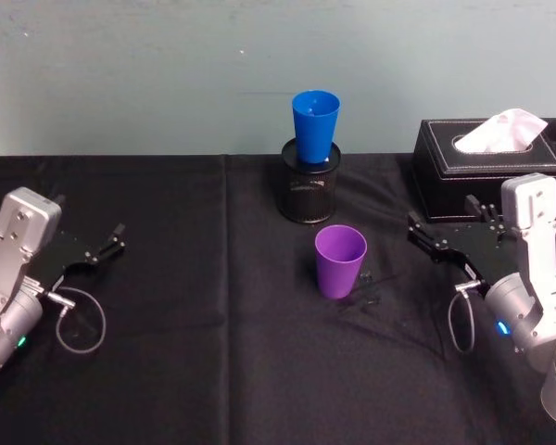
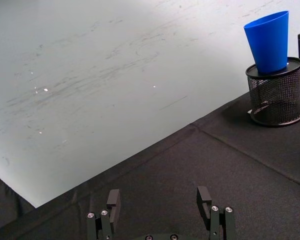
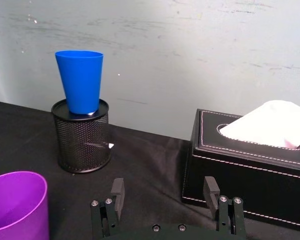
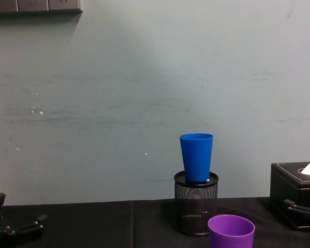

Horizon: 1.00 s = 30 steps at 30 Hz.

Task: Pick up one cup with a gripper and tap it against the other cup.

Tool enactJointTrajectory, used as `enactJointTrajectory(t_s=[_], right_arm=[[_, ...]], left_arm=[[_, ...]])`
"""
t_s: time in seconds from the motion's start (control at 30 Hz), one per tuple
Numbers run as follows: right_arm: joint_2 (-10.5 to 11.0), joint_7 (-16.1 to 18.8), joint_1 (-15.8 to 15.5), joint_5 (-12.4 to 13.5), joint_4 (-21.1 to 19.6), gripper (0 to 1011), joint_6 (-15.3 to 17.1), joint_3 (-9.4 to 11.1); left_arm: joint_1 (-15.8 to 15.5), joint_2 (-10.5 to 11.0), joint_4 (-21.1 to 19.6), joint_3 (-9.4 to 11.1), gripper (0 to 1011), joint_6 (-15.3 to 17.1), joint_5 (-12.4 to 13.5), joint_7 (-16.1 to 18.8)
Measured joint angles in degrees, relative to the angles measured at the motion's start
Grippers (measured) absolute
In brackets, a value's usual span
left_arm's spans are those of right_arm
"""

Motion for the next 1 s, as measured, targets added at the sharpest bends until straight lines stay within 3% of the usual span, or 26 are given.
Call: enactJointTrajectory(t_s=[0.23,1.0], right_arm=[[-0.8,0.6,0.3,-0.9,0.6,1000,0.0,1.0],[-0.6,0.7,0.4,-0.7,0.6,1000,0.0,0.8]], left_arm=[[0.0,0.0,0.0,0.0,1000,0.0,0.0,0.0],[0.0,0.0,0.0,0.0,1000,0.0,0.0,0.0]])
